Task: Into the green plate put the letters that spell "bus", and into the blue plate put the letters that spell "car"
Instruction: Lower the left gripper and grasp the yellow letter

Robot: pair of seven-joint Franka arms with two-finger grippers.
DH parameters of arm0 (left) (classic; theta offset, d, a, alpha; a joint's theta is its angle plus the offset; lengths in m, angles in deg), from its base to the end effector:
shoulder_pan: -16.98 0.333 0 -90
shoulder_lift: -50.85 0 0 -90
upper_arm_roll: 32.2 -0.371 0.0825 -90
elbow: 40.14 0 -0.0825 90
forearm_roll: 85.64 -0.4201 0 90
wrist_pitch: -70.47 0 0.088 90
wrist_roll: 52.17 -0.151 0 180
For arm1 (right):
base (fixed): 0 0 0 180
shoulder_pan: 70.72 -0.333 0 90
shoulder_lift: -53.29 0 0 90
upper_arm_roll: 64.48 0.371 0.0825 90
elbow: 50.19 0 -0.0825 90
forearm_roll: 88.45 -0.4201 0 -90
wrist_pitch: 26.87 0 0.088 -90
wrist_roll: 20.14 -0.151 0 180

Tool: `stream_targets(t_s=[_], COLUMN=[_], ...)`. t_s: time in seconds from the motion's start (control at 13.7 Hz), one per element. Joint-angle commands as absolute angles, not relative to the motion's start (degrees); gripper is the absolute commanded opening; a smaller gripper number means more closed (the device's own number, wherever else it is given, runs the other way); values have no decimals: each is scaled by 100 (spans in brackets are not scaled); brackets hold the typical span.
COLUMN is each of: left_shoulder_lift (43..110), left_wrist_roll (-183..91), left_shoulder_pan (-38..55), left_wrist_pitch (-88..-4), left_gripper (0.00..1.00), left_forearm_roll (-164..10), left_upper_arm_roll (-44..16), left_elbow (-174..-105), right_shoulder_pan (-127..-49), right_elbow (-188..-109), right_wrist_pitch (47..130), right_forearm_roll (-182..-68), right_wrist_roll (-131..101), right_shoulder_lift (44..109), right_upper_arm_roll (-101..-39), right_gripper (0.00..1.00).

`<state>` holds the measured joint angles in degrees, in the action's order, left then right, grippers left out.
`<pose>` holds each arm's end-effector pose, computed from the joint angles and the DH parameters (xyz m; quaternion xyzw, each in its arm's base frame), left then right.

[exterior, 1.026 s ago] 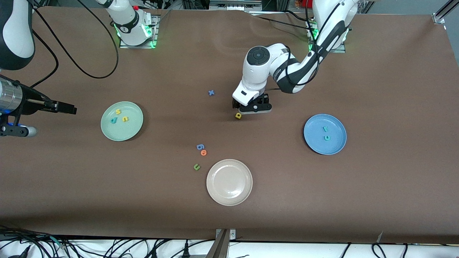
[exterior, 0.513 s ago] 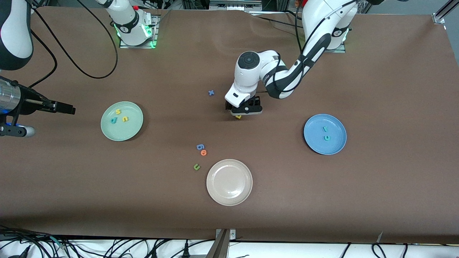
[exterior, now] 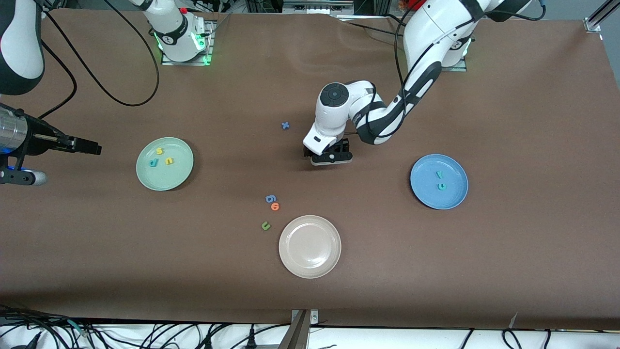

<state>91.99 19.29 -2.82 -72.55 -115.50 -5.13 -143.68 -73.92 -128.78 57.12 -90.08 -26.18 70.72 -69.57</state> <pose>0.5107 -0.5006 0.1567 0.9968 0.0662 0.0327 0.0313 0.6707 -0.0095 0.5348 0.9922 -0.0681 -0.1042 0.0030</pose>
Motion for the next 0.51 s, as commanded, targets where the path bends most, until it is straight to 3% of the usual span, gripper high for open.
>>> stream_targets(t_s=[0.0,0.44], left_shoulder_lift=[9357,9410], left_wrist_roll=[2008,2017], left_shoulder_pan=[-350,-368], left_wrist_pitch=[-7297,-7297], left_gripper=[86,57], left_forearm_roll=[-11781,-11790], left_upper_arm_roll=[-504,-512], left_elbow=[-14235,-14253], right_shoulder_pan=[-7335,-7335], right_elbow=[-12850,-12850], right_wrist_pitch=[5689,5689], right_forearm_roll=[-8933,-8941], right_wrist_roll=[-2550,-2542], right_shoulder_lift=[7008,7017], right_upper_arm_roll=[-6905,-6905], right_gripper=[100,100])
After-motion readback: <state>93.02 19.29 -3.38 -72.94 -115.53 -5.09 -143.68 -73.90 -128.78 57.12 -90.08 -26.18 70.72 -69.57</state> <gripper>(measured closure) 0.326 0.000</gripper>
